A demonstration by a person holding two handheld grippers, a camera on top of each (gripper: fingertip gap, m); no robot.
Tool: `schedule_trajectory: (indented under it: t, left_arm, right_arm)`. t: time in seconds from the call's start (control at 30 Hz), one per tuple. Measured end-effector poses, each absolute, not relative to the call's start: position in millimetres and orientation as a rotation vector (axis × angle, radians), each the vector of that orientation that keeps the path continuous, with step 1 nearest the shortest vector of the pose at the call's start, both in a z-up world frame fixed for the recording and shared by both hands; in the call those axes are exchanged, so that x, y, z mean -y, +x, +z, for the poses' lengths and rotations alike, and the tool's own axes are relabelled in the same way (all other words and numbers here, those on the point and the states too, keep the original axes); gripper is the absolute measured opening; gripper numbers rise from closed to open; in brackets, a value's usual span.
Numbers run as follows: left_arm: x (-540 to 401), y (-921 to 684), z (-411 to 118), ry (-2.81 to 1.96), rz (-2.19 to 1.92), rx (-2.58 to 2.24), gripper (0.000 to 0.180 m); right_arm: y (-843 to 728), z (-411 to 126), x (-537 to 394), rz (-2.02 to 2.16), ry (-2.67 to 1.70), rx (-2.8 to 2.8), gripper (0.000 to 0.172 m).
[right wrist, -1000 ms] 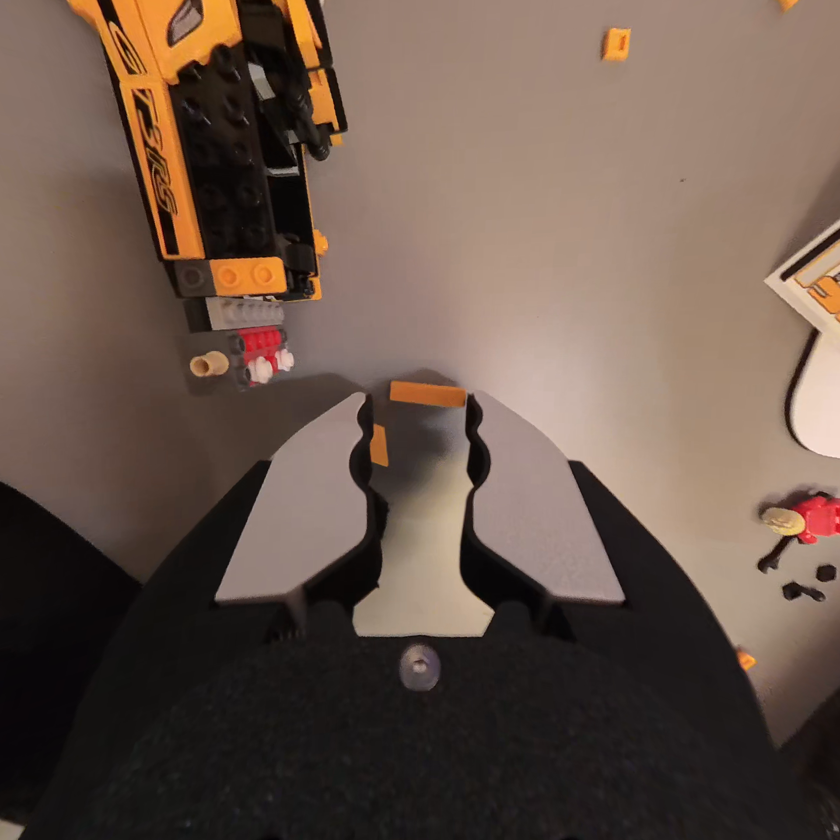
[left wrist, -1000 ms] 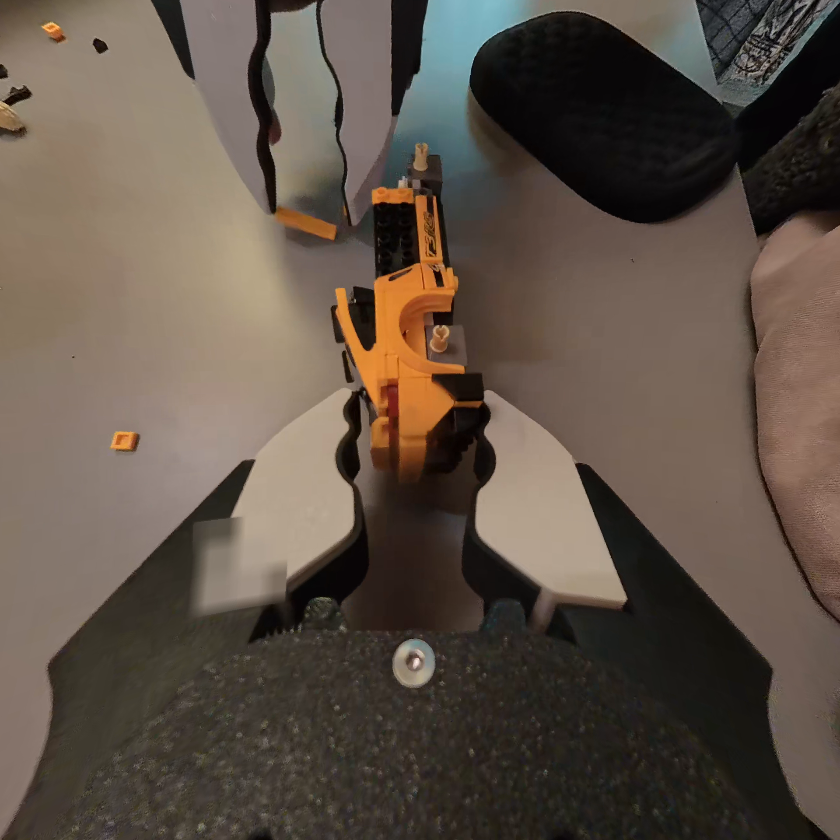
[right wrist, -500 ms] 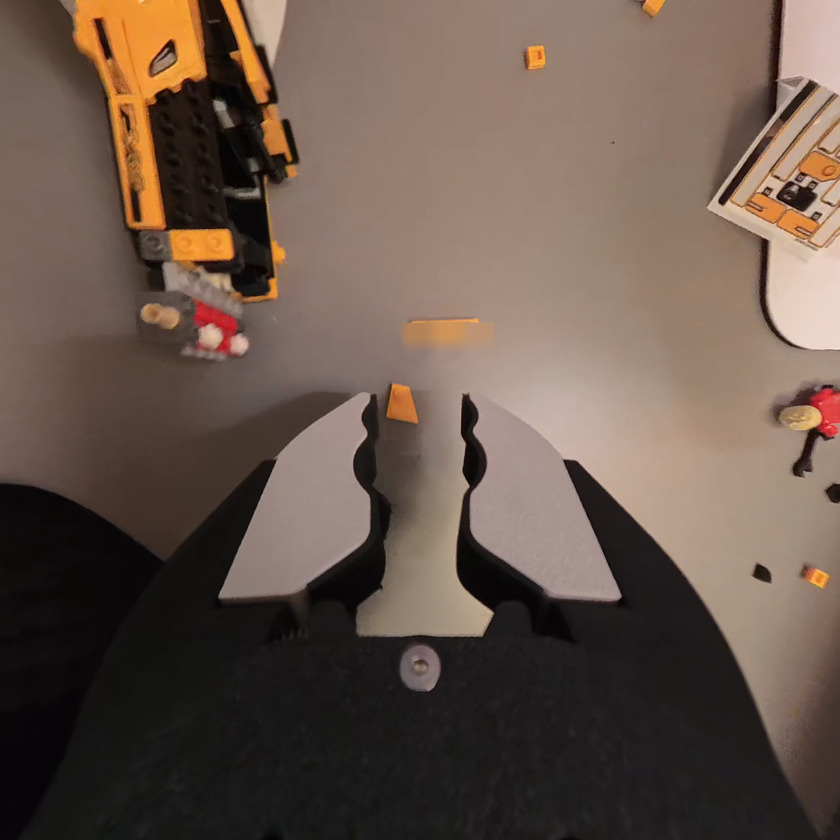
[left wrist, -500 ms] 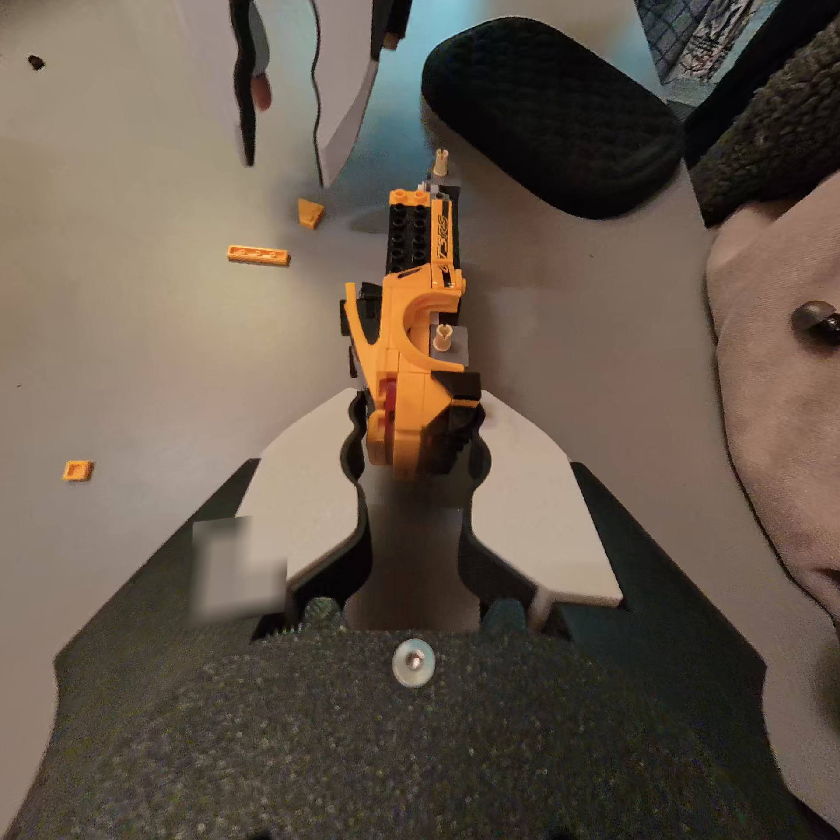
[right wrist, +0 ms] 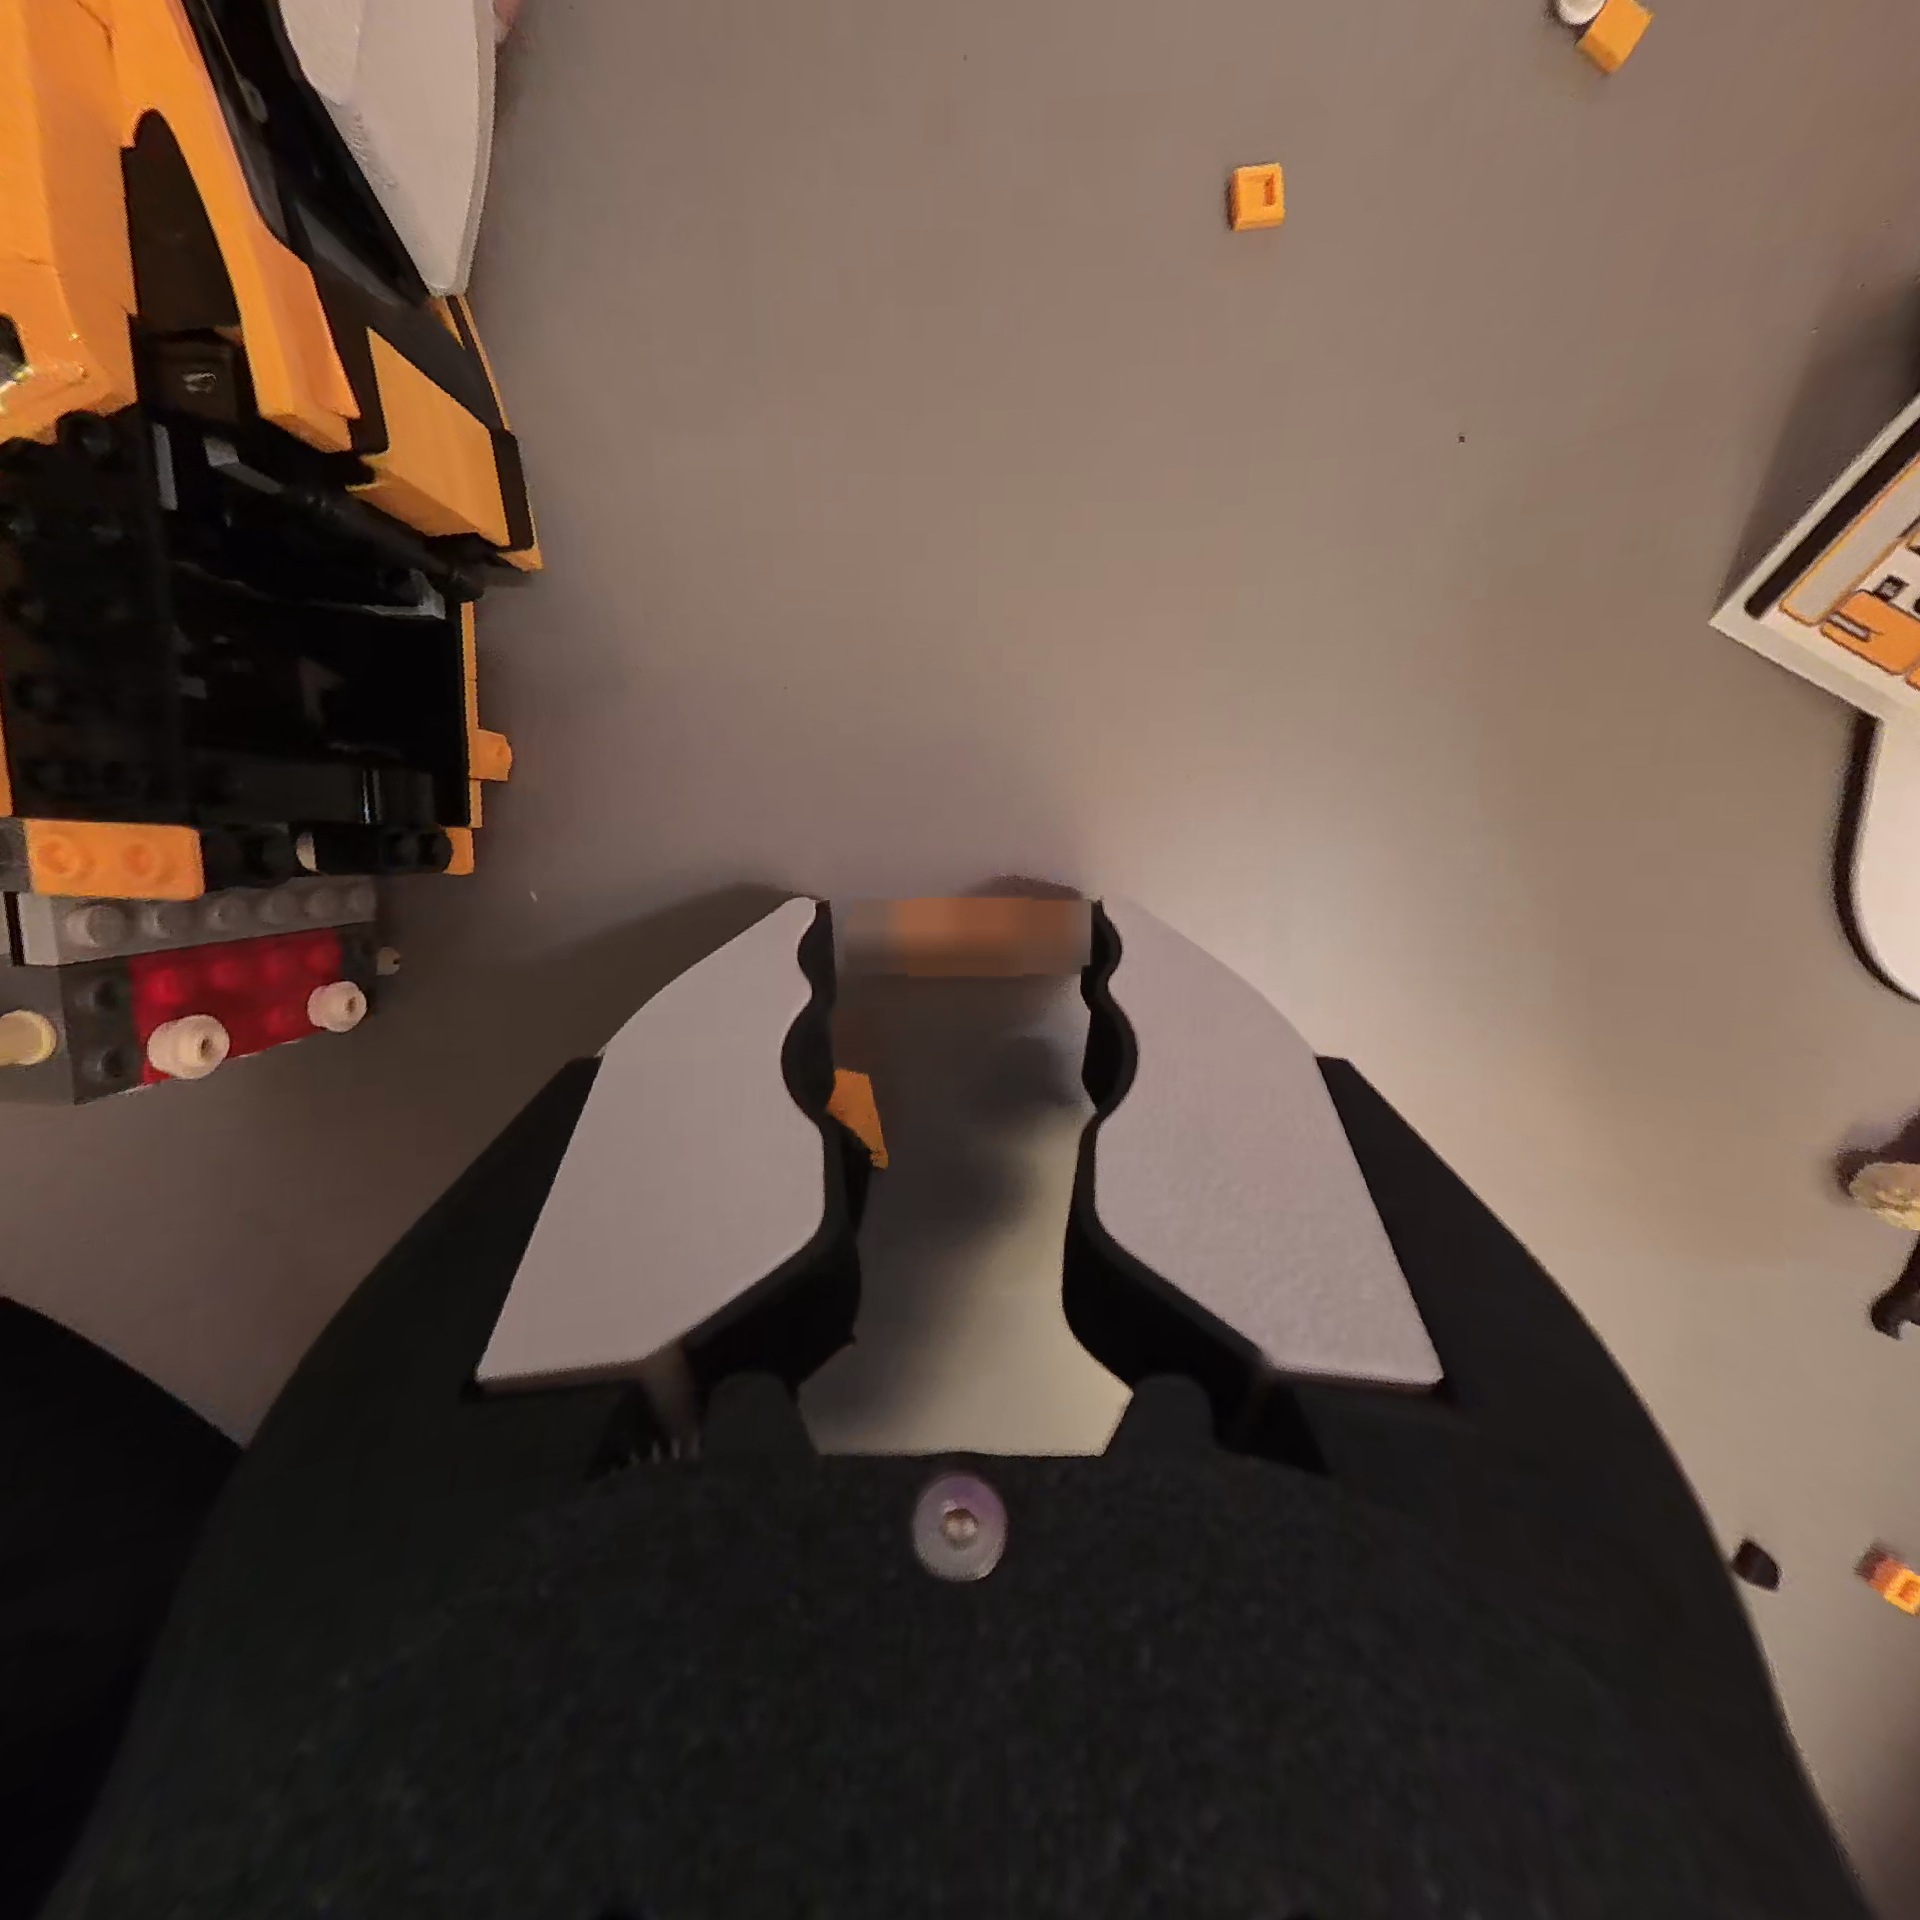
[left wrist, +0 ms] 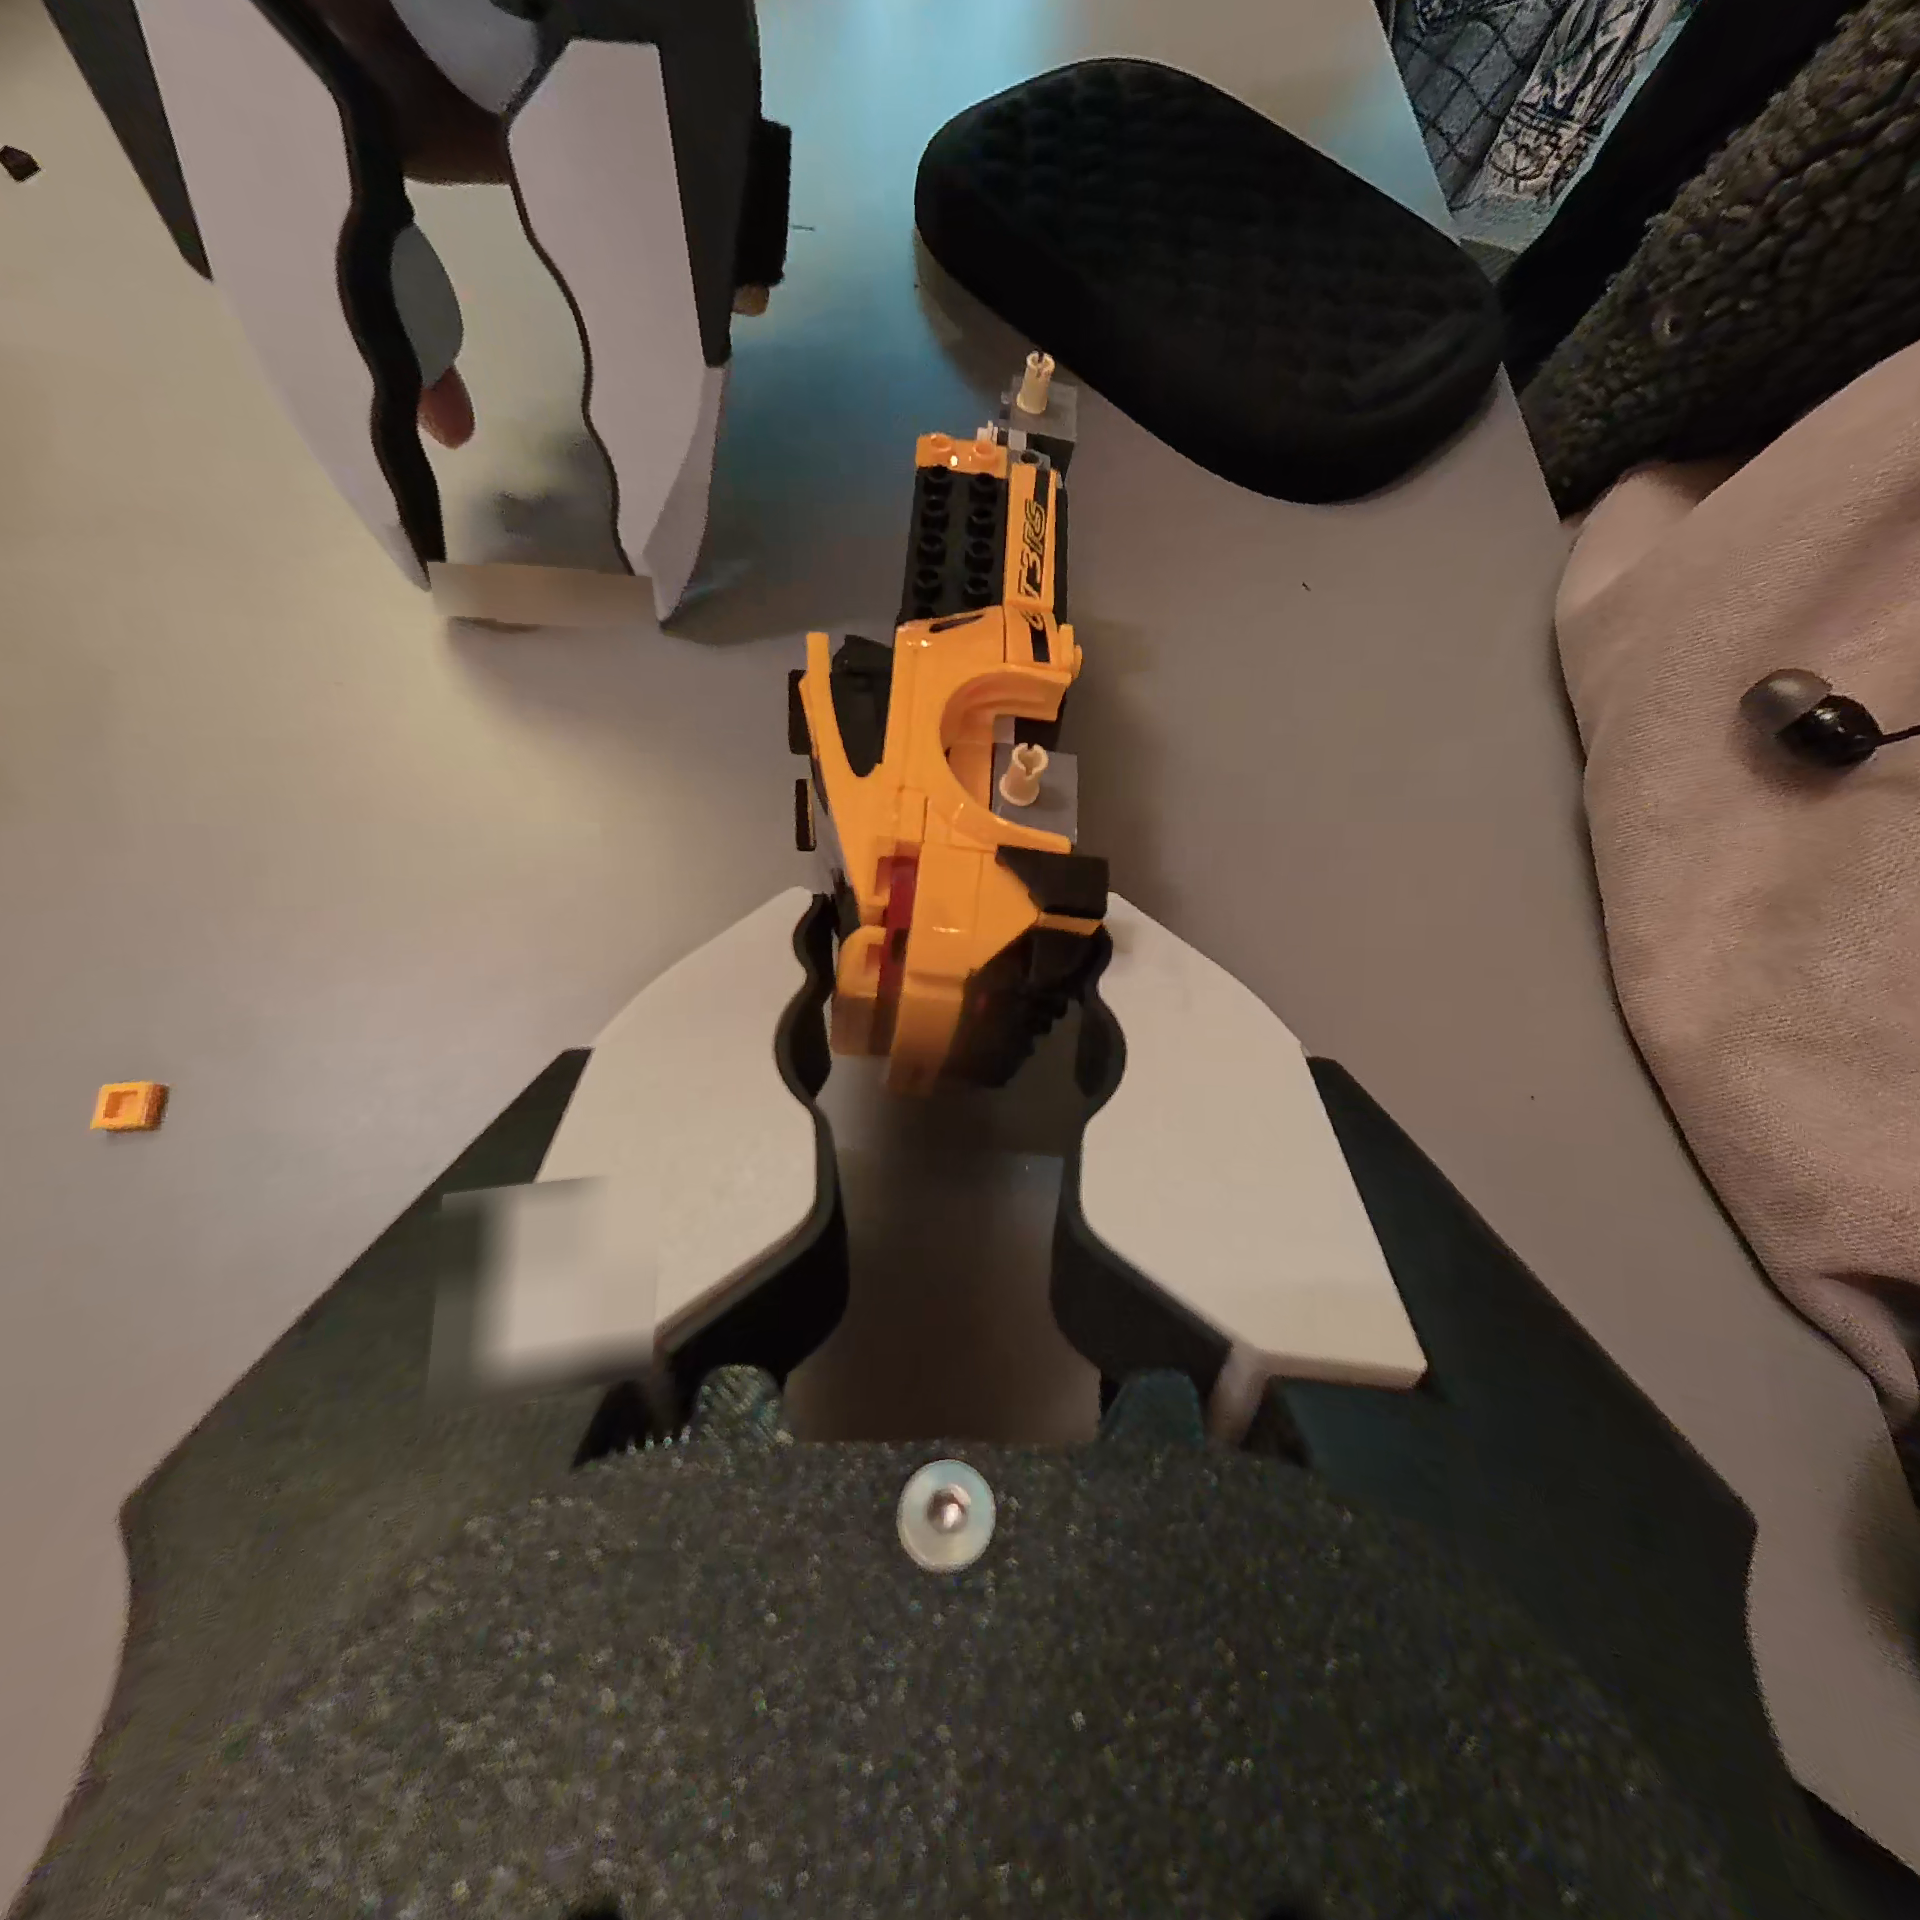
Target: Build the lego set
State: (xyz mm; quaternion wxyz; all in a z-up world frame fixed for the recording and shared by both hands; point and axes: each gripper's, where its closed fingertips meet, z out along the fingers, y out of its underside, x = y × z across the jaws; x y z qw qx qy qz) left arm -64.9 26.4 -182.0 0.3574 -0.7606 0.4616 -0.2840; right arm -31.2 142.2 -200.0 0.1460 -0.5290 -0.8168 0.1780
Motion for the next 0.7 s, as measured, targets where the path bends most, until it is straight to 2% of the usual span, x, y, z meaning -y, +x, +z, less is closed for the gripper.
schedule_trajectory:
  t: [0.1,0.33,0.53,0.7]
  left_arm:
    - [-26.3,-65.0,-181.7,-1.962,-0.729,-1.194,0.044]
    - [-22.5,-62.0,-170.9,-1.914,-0.809,-1.177,0.053]
    - [-22.6,-62.0,-168.8,-1.907,-0.822,-1.167,0.053]
    - [-21.6,-62.2,-168.4,-1.906,-0.827,-1.172,0.051]
  right_arm:
    - [-33.1,-202.0,-141.3,0.518,-1.531,2.366,0.042]
    - [-32.7,-202.7,-137.0,0.585,-1.552,2.356,0.019]
    - [-30.8,-202.1,-144.2,0.540,-1.550,2.316,0.013]
    - [-35.8,-179.9,-153.1,0.666,-1.567,2.177,0.019]
